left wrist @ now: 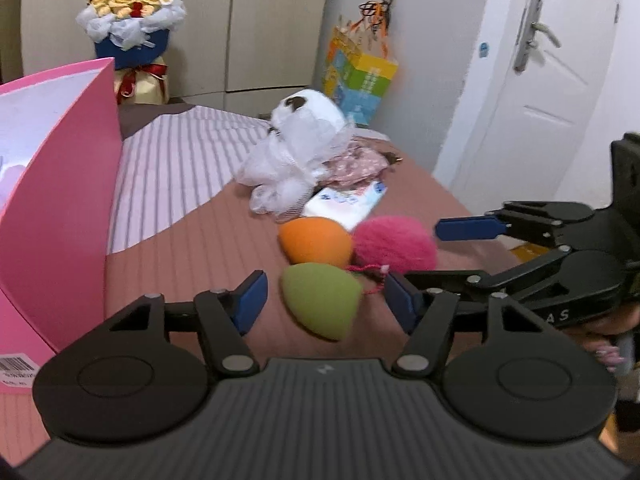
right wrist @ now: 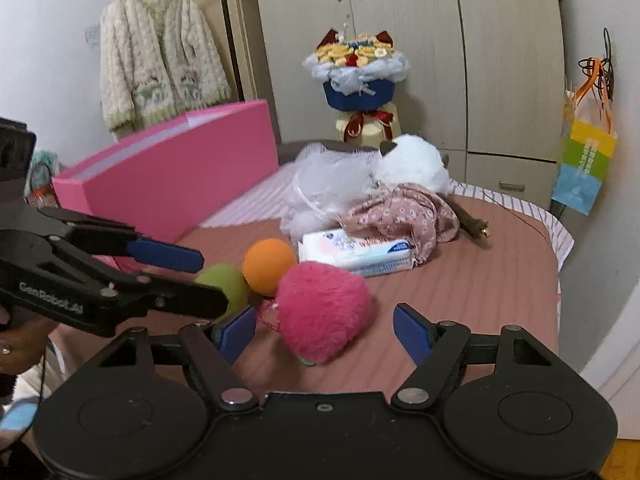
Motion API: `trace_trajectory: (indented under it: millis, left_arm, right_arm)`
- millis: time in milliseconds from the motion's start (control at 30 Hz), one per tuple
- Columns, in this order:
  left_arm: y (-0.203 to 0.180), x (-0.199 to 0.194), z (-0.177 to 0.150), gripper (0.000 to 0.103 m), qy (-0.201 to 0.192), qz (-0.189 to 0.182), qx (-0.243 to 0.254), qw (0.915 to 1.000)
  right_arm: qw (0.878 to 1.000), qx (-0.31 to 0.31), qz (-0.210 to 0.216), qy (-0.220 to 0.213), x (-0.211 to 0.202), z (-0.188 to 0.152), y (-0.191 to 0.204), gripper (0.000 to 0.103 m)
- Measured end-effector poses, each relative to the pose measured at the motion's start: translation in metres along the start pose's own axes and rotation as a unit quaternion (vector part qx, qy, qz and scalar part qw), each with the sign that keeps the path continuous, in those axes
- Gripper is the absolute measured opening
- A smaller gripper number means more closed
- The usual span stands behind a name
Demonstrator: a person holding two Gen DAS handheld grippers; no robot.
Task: Organize soft objects
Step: 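Grasp the green sponge with the left tool while the right tool grasps the pink pompom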
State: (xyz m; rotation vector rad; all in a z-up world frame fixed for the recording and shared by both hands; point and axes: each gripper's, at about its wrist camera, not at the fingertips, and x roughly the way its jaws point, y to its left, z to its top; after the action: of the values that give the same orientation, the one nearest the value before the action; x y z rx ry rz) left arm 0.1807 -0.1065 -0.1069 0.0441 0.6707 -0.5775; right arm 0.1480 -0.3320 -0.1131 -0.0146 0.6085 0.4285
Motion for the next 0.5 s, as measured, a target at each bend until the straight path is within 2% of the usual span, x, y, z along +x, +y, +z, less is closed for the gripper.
trace_trajectory:
  millis: [67,167,267,367,500]
  left_arm:
    - [-0.001,0.005,-0.003,0.063,0.001,0.017,0.012,0.9998]
    - [0.000,0.009,-0.006,0.059,0.002,0.009,0.010,0.9999]
    - [0.001,0.013,-0.010,0.045,0.006,-0.004,-0.003,1.0000]
    - [0.002,0.011,-0.010,0.043,0.009,-0.014,-0.017,0.9997]
    - [-0.001,0.004,-0.012,0.042,0.004,-0.013,-0.019,0.9997]
  right_arm:
    - [1.000,0.008,-0.005,0.019,0.008,-0.001,-0.005,0.079]
    - [0.999,0.025,0.005,0.022,0.012,-0.002,-0.010,0.079]
    - [1.000,0.022,0.010,0.018,0.013,-0.001,-0.006,0.075]
    - [1.000,0.026,0.002,0.011,0.017,0.000,-0.002,0.070]
    - [1.000,0.016,-0.012,0.000,0.017,-0.003,0.006,0.054]
